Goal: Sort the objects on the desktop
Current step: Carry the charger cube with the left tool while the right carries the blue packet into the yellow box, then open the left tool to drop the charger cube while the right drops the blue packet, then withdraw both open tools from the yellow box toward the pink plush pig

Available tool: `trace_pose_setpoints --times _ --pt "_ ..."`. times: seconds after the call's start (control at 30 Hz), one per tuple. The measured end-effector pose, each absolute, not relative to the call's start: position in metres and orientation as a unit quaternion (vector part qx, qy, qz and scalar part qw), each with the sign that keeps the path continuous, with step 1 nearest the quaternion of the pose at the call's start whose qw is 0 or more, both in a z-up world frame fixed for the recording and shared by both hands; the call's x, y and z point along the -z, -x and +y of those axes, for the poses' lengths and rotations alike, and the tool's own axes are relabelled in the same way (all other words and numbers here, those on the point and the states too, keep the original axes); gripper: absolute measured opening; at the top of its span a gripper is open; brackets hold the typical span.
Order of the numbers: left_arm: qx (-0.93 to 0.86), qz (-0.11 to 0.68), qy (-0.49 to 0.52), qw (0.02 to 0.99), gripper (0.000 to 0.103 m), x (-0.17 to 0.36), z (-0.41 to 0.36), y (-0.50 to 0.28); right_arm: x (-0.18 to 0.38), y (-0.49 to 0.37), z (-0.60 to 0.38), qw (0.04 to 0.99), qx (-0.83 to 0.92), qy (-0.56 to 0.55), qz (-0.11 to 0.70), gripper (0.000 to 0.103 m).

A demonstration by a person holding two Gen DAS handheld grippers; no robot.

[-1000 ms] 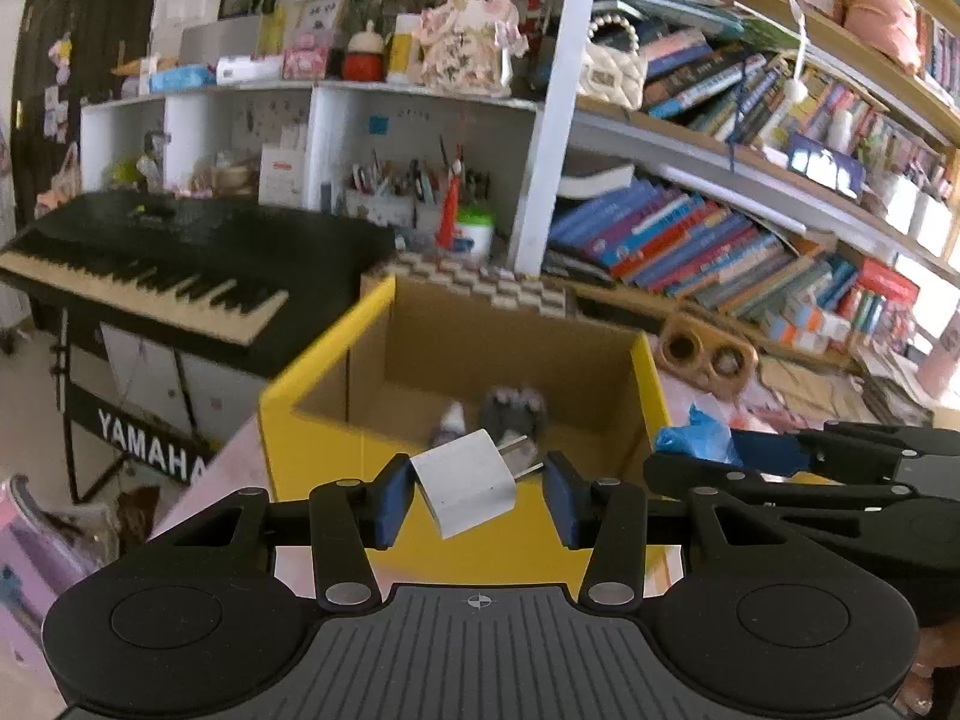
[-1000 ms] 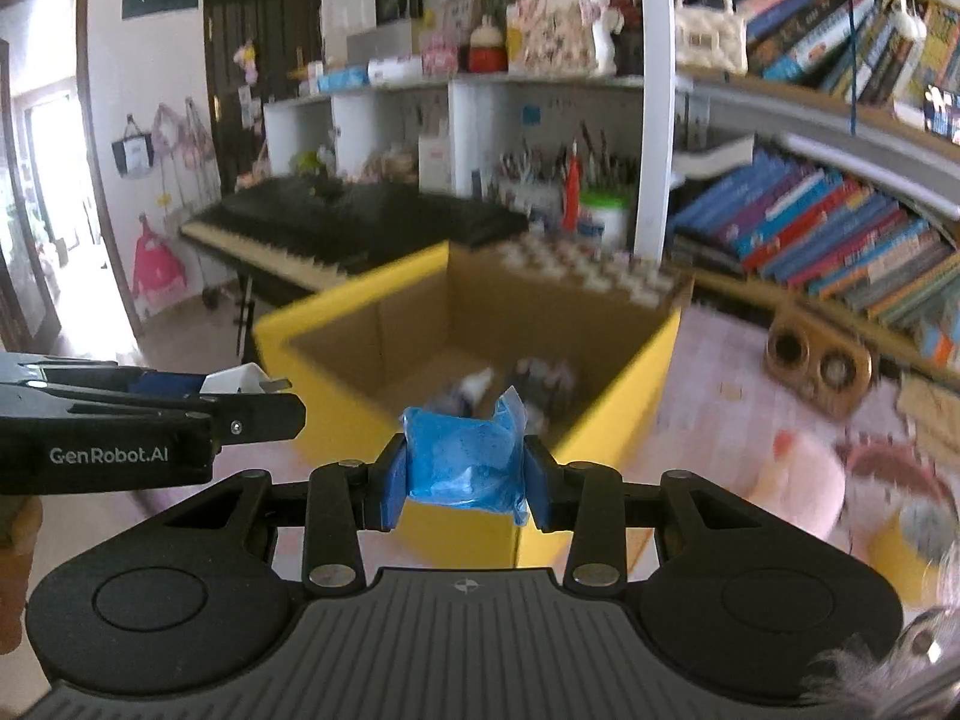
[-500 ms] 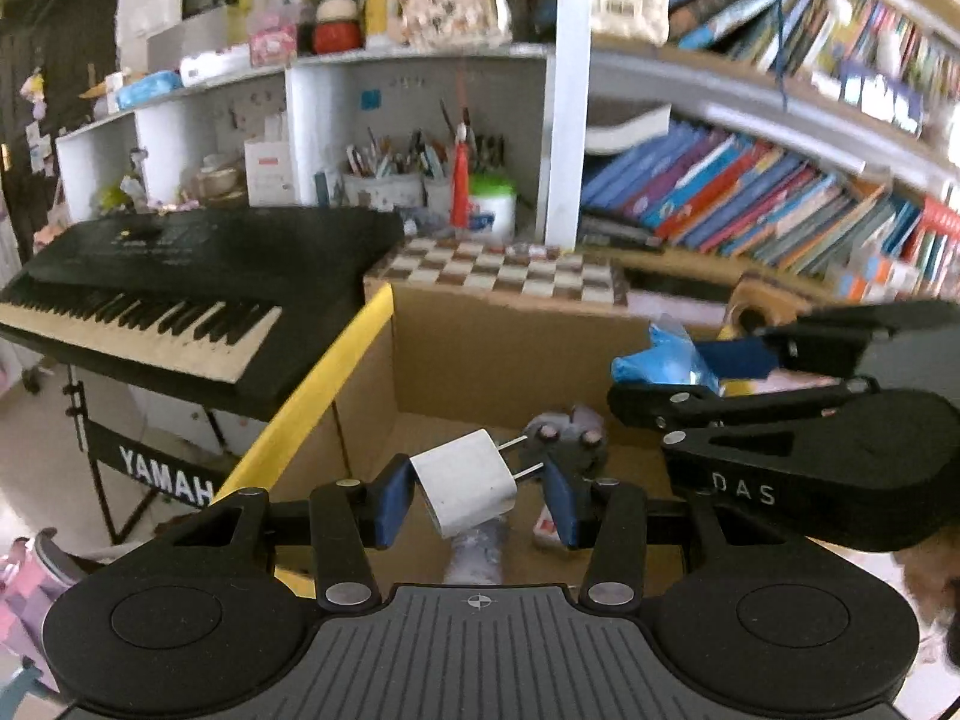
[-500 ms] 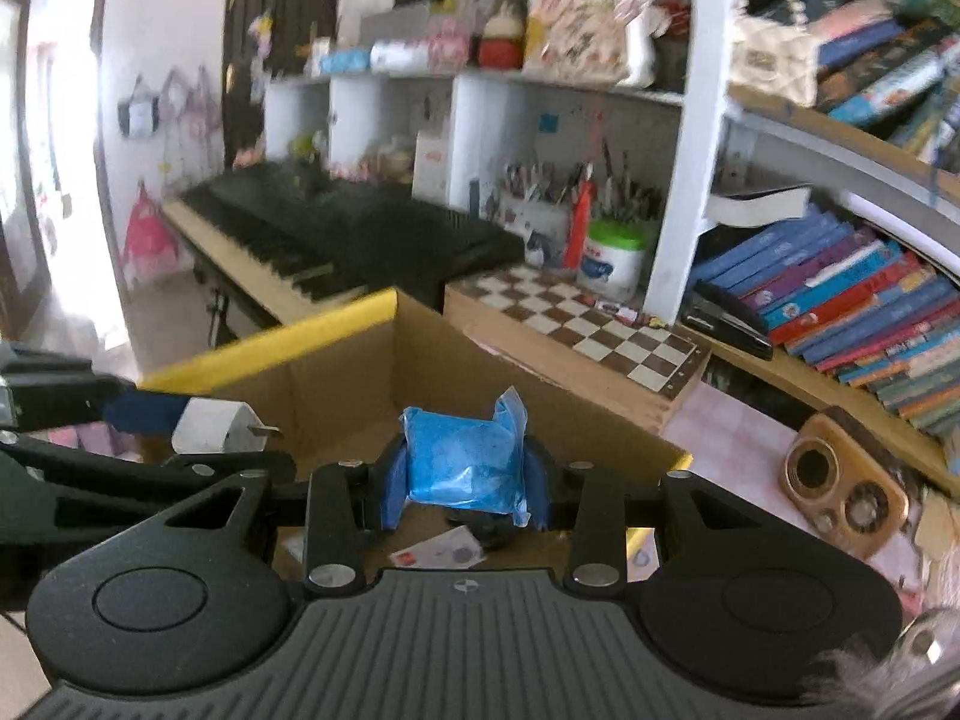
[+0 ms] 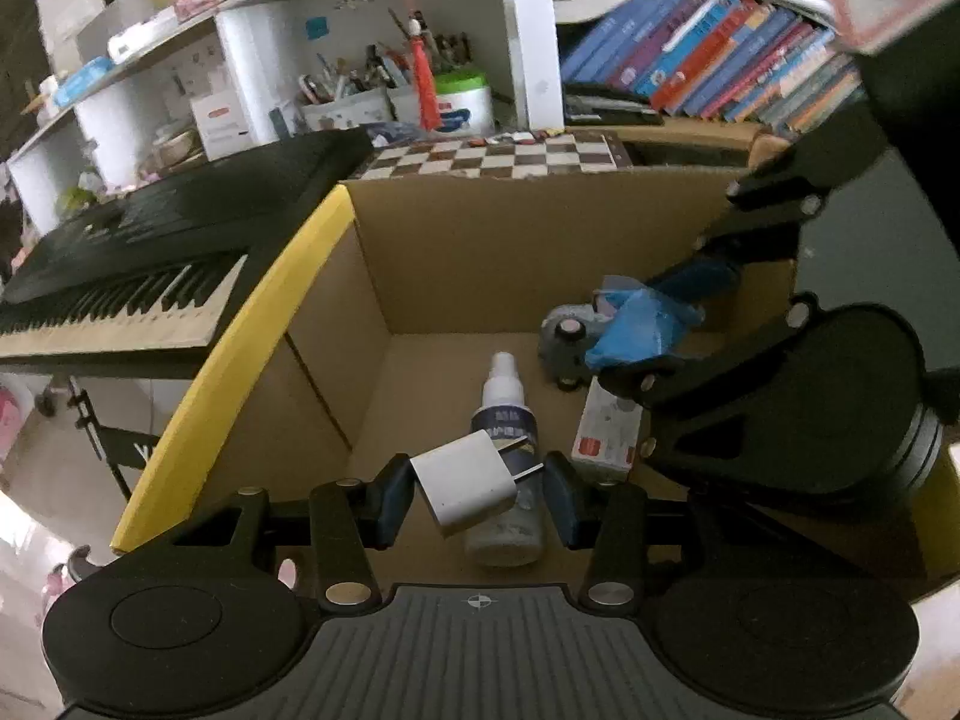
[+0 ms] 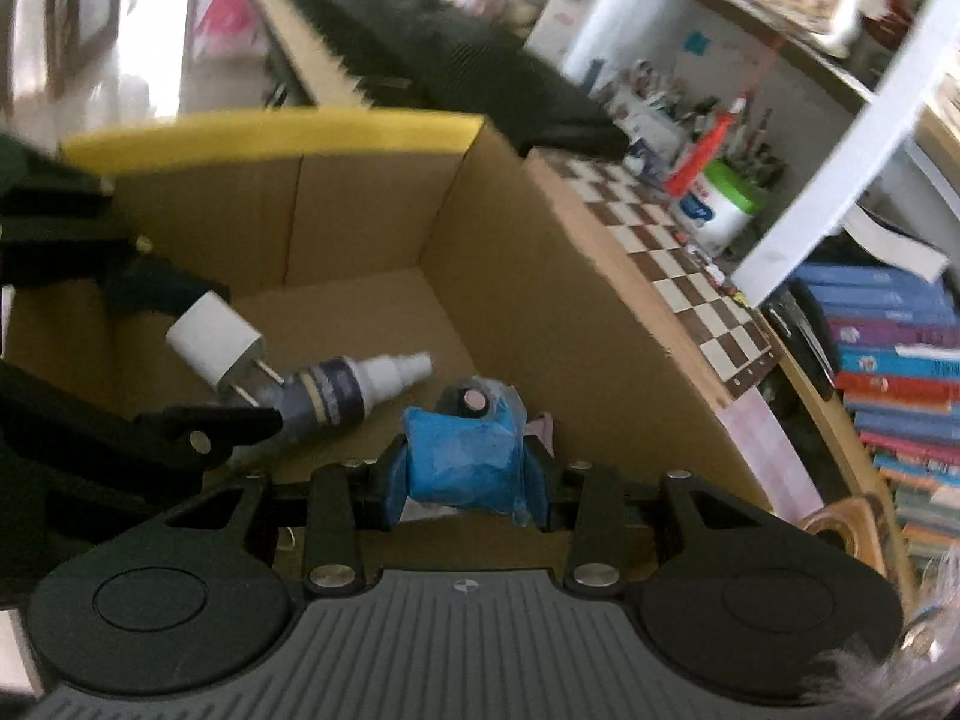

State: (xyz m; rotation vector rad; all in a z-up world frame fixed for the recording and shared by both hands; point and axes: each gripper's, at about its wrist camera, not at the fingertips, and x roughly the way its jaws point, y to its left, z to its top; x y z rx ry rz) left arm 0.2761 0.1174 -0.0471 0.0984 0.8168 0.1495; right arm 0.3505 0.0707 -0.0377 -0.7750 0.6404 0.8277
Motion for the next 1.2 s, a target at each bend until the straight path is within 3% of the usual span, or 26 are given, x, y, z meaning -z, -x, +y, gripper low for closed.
trace_pose_setpoints --times 0.33,0.4,0.5,0.83,1.0,1.2 --pt "-0.073 0.387 -0.043 0.918 0.046 0.045 0.118 -0.274 0.041 -0.354 0.075 0.781 -0.387 0.381 0.308 0.036" --pt "-0.078 0.38 -0.046 0.921 0.046 0.042 0.117 -0.272 0.04 -0.354 0.074 0.789 -0.382 0.375 0.303 0.043" --pt "-0.077 0.361 -0.03 0.929 0.05 0.033 0.119 -0.262 0.034 -0.353 0.067 0.807 -0.371 0.35 0.297 0.052" --pt "-0.085 0.286 0.004 0.954 0.065 -0.003 0.118 -0.218 -0.004 -0.32 0.024 0.871 -0.346 0.235 0.257 0.059" --pt "-0.085 0.259 0.017 0.962 0.067 -0.013 0.115 -0.195 -0.02 -0.295 0.003 0.896 -0.327 0.183 0.237 0.066" --pt "-0.082 0.245 0.029 0.966 0.071 -0.017 0.114 -0.168 -0.031 -0.264 -0.02 0.916 -0.302 0.147 0.218 0.066"
